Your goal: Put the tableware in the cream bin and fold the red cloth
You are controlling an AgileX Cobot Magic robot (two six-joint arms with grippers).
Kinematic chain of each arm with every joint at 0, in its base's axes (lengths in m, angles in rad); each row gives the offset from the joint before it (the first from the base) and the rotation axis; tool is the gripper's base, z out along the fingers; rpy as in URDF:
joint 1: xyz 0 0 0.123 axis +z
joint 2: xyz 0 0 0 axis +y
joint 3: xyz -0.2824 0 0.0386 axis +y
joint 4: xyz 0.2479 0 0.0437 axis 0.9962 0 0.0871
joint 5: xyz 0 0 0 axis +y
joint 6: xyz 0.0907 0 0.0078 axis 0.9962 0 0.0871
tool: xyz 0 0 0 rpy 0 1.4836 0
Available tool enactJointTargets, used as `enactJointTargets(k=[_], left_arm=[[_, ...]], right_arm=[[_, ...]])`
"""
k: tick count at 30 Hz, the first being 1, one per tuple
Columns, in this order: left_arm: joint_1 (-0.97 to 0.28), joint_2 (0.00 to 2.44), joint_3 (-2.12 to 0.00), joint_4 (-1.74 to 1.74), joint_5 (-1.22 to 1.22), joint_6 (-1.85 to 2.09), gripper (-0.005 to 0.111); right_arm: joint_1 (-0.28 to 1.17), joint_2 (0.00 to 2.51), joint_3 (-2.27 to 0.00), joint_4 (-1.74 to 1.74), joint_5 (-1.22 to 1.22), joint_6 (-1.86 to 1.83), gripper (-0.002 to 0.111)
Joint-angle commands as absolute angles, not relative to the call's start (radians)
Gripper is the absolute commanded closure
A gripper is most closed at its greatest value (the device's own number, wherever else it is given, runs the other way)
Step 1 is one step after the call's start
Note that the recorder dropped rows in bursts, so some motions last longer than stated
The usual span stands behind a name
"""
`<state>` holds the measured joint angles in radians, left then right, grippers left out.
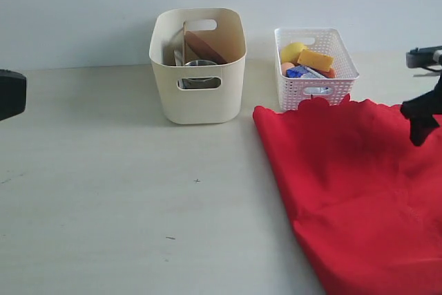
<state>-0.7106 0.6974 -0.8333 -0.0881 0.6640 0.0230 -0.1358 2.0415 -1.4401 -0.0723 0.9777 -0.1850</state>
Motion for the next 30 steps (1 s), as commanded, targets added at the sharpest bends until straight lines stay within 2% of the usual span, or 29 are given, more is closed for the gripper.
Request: enactJointTargets(k=[1,4,14,20,22,23,25,26,30], left_arm=[[-0.710,0.691,-0.830,-0.088,0.665,0.017,0.013],[-0.710,0.691,-0.830,-0.088,0.671,0.017,0.013],[-0.710,0.691,-0.815,-0.088,0.659,0.017,0.013],[-0.710,0.691,-0.815,-0.086,0.659,0.017,0.013],[-0.710,0.691,-0.815,-0.086,0.659,0.017,0.013],[-0.710,0.691,-0.815,-0.086,0.659,0.017,0.013],[-0.710,0.691,-0.815,-0.086,0.659,0.019,0.013],[-0.710,0.691,-0.815,-0.086,0.657,0.019,0.013],[-0.710,0.691,-0.815,-0.086,0.657,0.019,0.013]], right_arm=[[-0.138,1.949,-1.442,0.374,1.020,-0.541,0.030],[-0.138,1.974,-1.442,0.526,1.112,-0.656,0.030],[-0.138,2.102,-1.355,0.500,1.040,-0.738,0.030],[-0.138,2.163,-1.355,0.794,1.221,-0.991,0.030],[-0.138,2.185,-1.355,0.775,1.221,-0.988,0.032],[-0.138,2.199,-1.355,0.771,1.221,-0.981,0.035],[-0.138,2.230,-1.355,0.768,1.217,-0.941,0.050],[-0.138,2.243,-1.355,0.768,1.211,-0.914,0.067],[-0.138,2.225,-1.355,0.792,1.211,-0.837,0.108]])
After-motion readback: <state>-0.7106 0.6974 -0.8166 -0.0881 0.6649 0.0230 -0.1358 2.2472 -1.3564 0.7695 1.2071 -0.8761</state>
